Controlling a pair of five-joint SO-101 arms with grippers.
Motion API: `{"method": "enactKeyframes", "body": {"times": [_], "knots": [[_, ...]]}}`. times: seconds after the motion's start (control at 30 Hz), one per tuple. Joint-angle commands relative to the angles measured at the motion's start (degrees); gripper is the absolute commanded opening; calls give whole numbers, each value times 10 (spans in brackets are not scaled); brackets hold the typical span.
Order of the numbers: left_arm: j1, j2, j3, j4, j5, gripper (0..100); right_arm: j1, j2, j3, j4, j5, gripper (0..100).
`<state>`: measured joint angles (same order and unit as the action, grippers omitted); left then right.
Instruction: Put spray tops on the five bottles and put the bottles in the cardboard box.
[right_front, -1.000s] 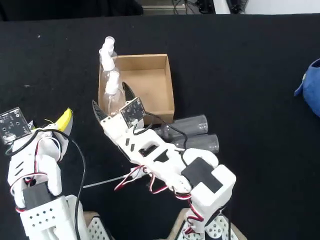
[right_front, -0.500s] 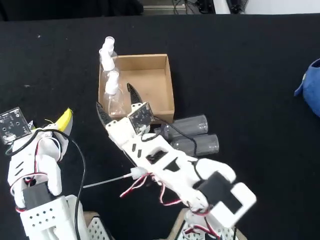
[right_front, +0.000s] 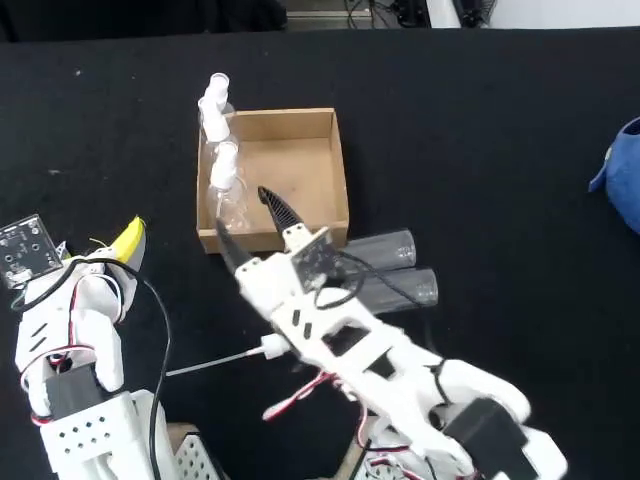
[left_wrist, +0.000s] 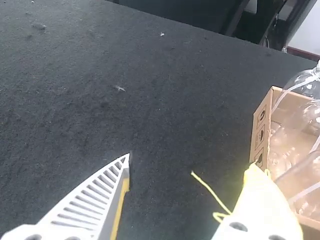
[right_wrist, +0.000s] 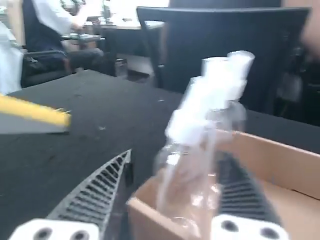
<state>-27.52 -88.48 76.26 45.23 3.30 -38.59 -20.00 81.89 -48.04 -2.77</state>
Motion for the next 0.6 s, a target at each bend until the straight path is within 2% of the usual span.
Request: {"method": "enactKeyframes", "body": {"times": [0.0,0.03,0.13,0.2,0.3,0.57], "knots": [[-7,-7,-5,-16,-1,238,54,-32,-54,91,-6,52],[-7,-7,-5,-15,-1,238,65,-32,-76,134,-18,64],[-7,-7,0,-16,-1,238,101,-32,-152,281,-79,6],[-7,-7,1,-16,-1,238,120,-32,-200,375,-113,17],[-7,-7,2,-16,-1,238,125,-30,-246,455,-126,11],[-7,-7,1,-16,-1,238,115,90,-273,374,-124,11]]}}
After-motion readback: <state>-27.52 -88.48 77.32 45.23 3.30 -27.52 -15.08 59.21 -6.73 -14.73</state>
